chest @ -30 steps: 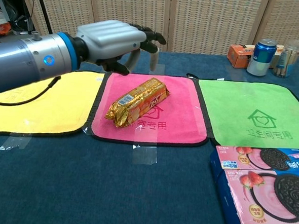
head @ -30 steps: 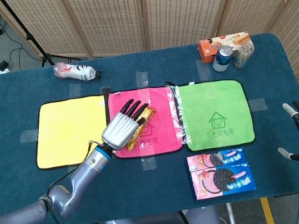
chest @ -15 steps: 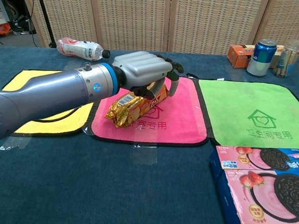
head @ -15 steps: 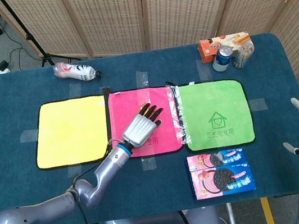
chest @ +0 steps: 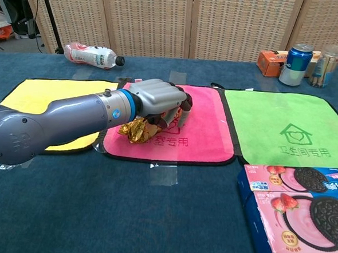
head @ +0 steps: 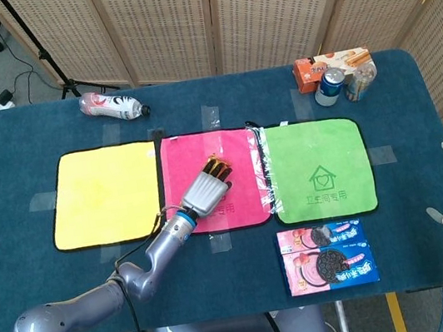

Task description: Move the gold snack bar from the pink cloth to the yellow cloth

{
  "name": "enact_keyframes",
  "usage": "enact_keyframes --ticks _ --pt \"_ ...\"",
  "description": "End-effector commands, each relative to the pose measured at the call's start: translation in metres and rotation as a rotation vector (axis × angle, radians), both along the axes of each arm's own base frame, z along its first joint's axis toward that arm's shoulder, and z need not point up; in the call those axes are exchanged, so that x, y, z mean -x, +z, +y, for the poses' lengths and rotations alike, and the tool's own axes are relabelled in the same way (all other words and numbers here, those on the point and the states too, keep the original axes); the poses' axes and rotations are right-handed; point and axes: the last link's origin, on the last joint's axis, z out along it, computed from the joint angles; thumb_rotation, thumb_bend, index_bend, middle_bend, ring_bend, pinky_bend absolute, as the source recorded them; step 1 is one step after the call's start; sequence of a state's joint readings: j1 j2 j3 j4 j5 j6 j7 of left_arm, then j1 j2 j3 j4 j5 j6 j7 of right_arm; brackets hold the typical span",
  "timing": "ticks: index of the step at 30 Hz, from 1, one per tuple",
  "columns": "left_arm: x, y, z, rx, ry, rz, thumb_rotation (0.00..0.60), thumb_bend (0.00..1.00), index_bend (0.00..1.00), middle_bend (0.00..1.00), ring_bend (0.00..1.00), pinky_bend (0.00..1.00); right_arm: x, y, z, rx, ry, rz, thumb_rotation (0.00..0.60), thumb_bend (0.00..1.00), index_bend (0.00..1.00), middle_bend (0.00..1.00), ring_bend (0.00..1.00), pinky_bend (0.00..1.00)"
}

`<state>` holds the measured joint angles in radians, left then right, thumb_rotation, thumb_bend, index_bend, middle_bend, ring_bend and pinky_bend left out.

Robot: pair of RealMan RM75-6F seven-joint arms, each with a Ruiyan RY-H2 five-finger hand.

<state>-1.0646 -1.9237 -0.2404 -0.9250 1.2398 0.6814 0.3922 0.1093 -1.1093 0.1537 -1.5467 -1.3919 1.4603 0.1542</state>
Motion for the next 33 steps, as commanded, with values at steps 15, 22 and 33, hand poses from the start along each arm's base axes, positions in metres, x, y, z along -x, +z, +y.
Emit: enact_keyframes --ticks 15,22,33 --pt "0.062 0.042 0.013 -0.099 -0.026 0.151 0.600 1.00 0.49 0.22 0.13 0.10 -0.005 -0.002 0.004 -0.008 0.021 -0.004 0.600 0.00 0.00 0.00 0.00 0.00" --pt "0.087 0.059 0.016 -0.123 -0.013 0.190 0.600 1.00 0.49 0.22 0.13 0.10 -0.006 -0.002 0.006 -0.011 0.026 -0.003 0.600 0.00 0.00 0.00 0.00 0.00" --pt "0.144 0.094 0.027 -0.185 0.080 0.249 0.600 1.00 0.49 0.22 0.13 0.10 -0.008 -0.003 0.007 -0.015 0.036 -0.001 0.600 0.00 0.00 0.00 0.00 0.00"
